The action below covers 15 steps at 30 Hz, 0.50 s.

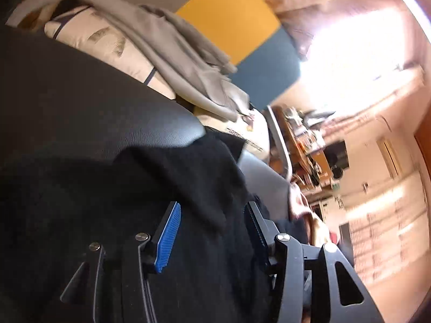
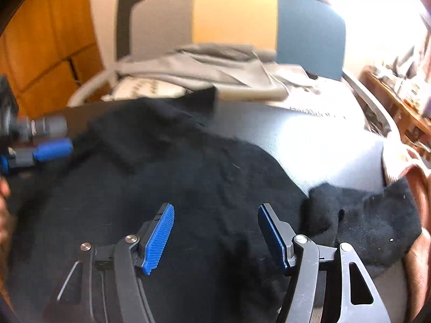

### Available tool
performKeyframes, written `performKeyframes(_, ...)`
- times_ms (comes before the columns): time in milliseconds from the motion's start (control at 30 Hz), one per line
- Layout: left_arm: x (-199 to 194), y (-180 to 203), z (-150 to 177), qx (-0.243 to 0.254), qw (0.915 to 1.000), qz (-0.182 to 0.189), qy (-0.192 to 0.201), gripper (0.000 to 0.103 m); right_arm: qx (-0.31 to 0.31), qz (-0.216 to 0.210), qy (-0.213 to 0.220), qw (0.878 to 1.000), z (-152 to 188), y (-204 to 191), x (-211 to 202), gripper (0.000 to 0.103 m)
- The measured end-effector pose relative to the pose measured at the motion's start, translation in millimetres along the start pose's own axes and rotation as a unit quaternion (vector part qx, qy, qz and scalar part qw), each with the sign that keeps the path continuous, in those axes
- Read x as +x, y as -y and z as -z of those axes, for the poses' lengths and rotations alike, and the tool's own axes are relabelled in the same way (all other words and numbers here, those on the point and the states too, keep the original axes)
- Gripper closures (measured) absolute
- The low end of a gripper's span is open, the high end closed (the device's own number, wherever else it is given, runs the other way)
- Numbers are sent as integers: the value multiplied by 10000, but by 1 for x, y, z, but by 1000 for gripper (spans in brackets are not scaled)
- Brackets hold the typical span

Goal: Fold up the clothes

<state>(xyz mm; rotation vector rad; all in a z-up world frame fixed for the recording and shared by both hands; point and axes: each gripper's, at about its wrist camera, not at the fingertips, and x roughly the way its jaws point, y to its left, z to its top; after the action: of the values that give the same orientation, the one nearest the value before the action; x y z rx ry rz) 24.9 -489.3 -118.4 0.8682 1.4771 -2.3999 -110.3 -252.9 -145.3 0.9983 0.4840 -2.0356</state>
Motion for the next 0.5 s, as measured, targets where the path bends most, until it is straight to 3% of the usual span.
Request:
performKeyframes(100,20,-11,-8,-250,9997,22,-35,52,389,-254,60,9989,19,24,2,33)
performKeyframes(200,27,-11,-8,-359,9991,239,40,55,433,-221,81,9988,22,30,2,32)
performKeyframes(233,29,-10,-8,-381,9987,332,70,59,390,-206,65,9990,22,30,1,29)
performKeyframes(300,30,-7,-12,-416,9976,557,33,82,219,-146,38,9996,22,23,3,23)
performKeyframes(367,29,-8,-19,-610,9946,837,88,96,115,-134,16,9998,20,17,9,18)
performKeyframes(433,23,-14,-30,-955,9885,1134,301,96,110,-171,9,9998,18,16,11,16)
performKeyframes(500,19,-33,-41,-1476,9792,1203,700,96,98,-186,-2,9998,19,15,14,15)
